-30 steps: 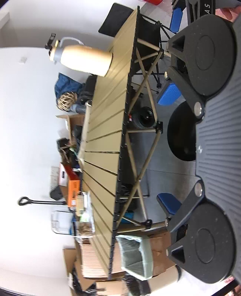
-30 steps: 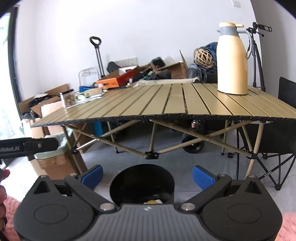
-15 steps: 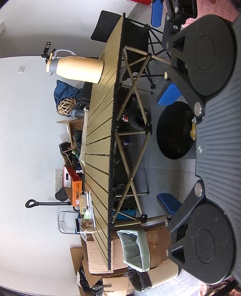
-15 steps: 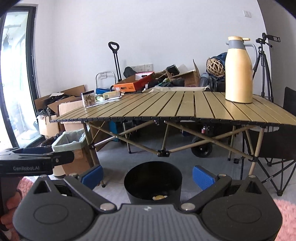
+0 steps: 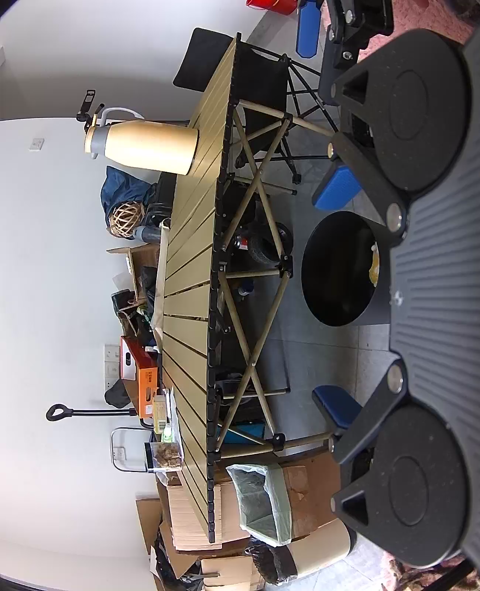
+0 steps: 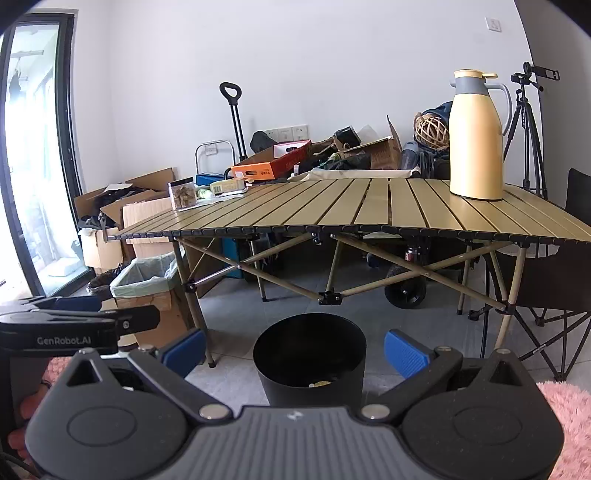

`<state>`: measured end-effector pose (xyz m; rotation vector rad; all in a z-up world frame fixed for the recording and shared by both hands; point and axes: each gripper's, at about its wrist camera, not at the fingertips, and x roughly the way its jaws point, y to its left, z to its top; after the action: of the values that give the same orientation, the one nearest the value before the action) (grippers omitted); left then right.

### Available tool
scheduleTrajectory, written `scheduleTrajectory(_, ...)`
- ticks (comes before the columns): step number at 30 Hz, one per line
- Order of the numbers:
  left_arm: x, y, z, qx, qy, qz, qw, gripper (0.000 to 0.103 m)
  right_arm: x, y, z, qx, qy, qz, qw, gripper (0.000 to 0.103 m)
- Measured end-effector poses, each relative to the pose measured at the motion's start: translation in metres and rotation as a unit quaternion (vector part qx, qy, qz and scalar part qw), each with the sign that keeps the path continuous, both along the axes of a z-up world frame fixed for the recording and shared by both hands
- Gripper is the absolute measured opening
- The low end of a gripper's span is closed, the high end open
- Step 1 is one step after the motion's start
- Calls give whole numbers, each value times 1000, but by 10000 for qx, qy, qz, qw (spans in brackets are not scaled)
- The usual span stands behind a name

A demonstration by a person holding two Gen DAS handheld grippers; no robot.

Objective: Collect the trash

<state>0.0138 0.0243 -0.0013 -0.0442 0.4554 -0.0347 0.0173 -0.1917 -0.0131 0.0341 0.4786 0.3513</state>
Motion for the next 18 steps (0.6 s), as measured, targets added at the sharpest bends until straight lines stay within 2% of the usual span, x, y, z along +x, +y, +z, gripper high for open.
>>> scheduleTrajectory(18, -1, 0, 1, 10, -20, -9, 10000, 103, 0, 2, 2, -27, -48, 42, 10000, 103)
